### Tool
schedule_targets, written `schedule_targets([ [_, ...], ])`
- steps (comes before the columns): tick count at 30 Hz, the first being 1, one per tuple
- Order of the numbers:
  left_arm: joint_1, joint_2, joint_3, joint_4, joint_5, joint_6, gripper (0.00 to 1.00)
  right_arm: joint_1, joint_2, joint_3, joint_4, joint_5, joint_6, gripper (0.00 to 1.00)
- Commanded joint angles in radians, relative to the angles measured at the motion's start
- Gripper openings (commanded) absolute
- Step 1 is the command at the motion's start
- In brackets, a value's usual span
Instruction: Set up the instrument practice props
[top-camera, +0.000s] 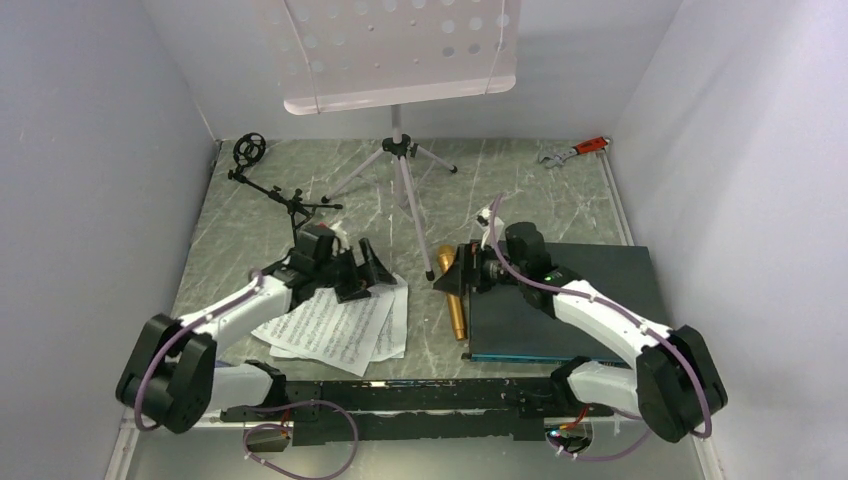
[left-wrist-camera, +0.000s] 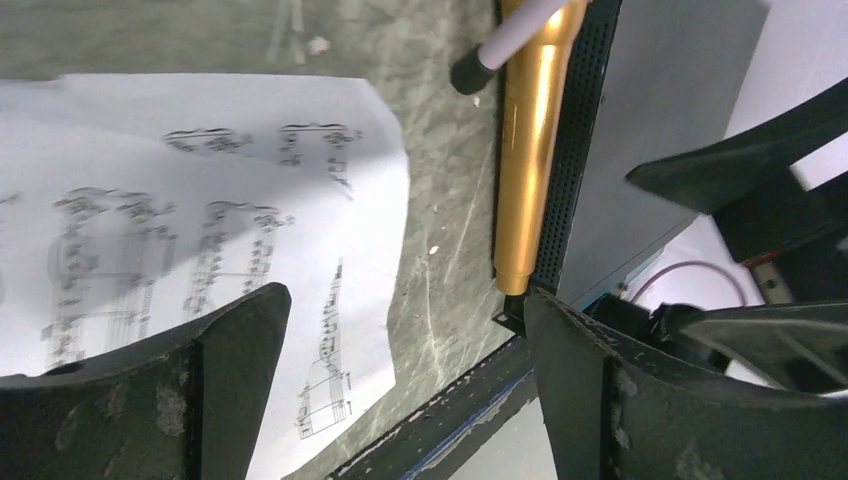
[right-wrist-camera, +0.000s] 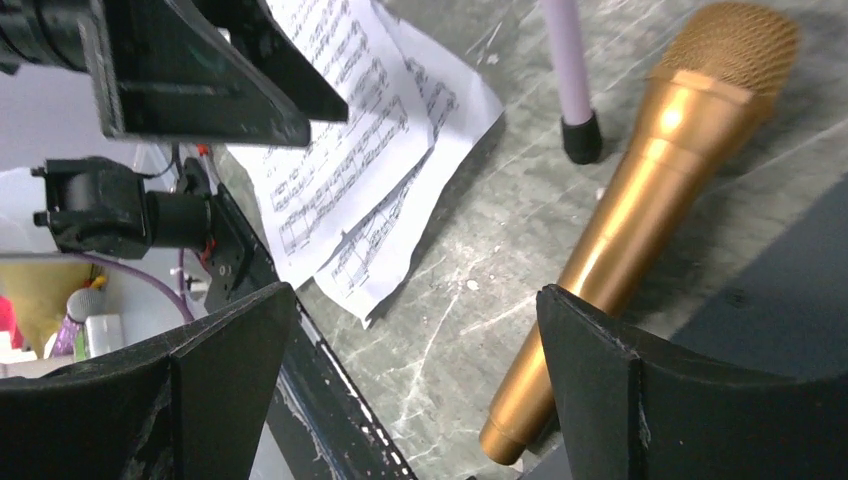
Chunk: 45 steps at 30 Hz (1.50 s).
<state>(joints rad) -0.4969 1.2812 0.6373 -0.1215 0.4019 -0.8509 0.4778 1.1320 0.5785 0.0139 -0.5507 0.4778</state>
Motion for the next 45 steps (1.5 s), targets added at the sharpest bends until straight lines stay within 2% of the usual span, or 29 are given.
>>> schedule_targets([
  [1,0.124,-0.144,-0.093,0.081,0.093,-0.04,0.92,0.076,0.061,0.059,0.085,0.029,0.031,0.95],
  [6,0.222,-0.362,-0.163,-0.051,0.01,-0.01,0.93,0.163,0.158,0.085,0.125,0.036,0.068,0.94],
  [10,0.23,-0.583,-0.137,-0.259,-0.17,0.048,0.94,0.227,0.233,0.096,0.184,0.029,0.112,0.91],
  [16,0.23,-0.829,-0.074,-0.474,-0.39,0.115,0.94,0.321,0.345,0.124,0.265,0.04,0.179,0.88],
  [22,0.229,-0.994,-0.089,-0.49,-0.4,0.106,0.94,0.405,0.454,0.187,0.295,0.071,0.227,0.83],
  [26,0.229,-1.033,-0.1,-0.497,-0.437,0.099,0.94,0.432,0.514,0.214,0.326,0.091,0.271,0.79],
  [32,0.23,-1.001,-0.083,-0.502,-0.422,0.111,0.94,0.44,0.597,0.251,0.323,0.132,0.319,0.72],
  [39,0.229,-0.964,-0.084,-0.513,-0.414,0.094,0.94,0.444,0.623,0.256,0.281,0.208,0.332,0.66],
  [45,0.229,-0.94,-0.128,-0.505,-0.452,0.04,0.94,0.443,0.654,0.246,0.323,0.239,0.368,0.63],
])
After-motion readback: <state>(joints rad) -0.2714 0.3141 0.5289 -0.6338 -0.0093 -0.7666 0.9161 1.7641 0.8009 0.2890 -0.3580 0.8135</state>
